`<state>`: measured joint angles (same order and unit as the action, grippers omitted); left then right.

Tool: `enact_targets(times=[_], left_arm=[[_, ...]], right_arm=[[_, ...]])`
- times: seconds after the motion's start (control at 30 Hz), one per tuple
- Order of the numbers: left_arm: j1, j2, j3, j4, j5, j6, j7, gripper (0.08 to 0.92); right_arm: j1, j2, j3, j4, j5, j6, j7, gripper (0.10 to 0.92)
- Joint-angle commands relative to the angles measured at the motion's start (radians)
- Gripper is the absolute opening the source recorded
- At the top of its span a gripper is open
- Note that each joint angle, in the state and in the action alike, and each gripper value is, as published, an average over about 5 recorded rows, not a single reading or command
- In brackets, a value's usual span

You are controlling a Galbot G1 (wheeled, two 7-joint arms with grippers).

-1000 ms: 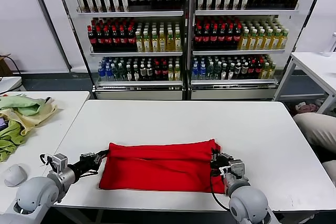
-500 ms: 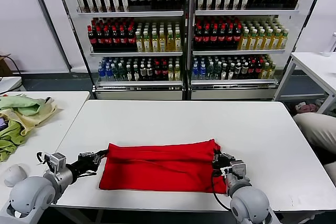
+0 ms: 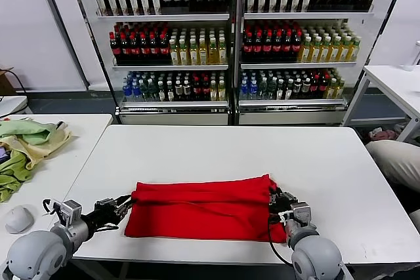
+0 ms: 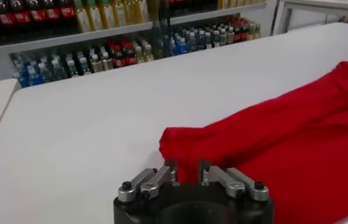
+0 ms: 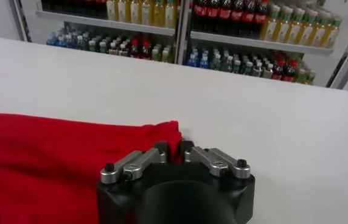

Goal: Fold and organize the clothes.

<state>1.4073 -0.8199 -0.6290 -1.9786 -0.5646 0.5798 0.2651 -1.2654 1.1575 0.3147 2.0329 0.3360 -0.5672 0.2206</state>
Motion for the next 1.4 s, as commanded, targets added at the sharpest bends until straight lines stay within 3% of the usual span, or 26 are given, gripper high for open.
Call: enact_targets(times=[0.03, 0.23, 0.37, 0.5, 0.6, 0.87, 1.03, 1.4], left_arm=[[0.017, -0.047, -0.036, -0.07, -0.086, 0.003, -0.197, 0.431], [-0.038, -0.148, 0.055, -0.124, -0.136, -0.027, -0.527, 0.604], [-0.037, -0.252, 0.113, -0.115, -0.135, -0.027, -0.649, 0.717], [-0.011, -0.294, 0.166, -0.095, -0.102, -0.028, -0.688, 0.801], [-0.019, -0.302, 0.202, -0.066, -0.092, -0.036, -0.699, 0.819], [-0.091, -0.322, 0.27, 0.007, -0.102, -0.099, -0.726, 0.823], [-0.127, -0.33, 0.3, 0.038, -0.105, -0.107, -0.795, 0.823], [-0.105, -0.322, 0.307, 0.032, -0.105, -0.065, -0.829, 0.823]], right_arm=[[-0.054, -0.001, 0.044, 0.122, -0.047, 0.028, 0.001, 0.414], [-0.068, 0.001, 0.051, 0.19, -0.072, 0.053, 0.005, 0.587], [-0.069, 0.002, 0.047, 0.193, -0.077, 0.059, 0.004, 0.699], [-0.066, 0.003, 0.04, 0.188, -0.08, 0.061, 0.005, 0.798], [-0.064, 0.006, 0.033, 0.184, -0.082, 0.062, 0.005, 0.819], [-0.075, 0.013, 0.023, 0.173, -0.09, 0.065, 0.003, 0.823], [-0.08, 0.016, 0.02, 0.167, -0.096, 0.065, 0.002, 0.823], [-0.087, 0.02, 0.019, 0.159, -0.105, 0.065, 0.001, 0.823]])
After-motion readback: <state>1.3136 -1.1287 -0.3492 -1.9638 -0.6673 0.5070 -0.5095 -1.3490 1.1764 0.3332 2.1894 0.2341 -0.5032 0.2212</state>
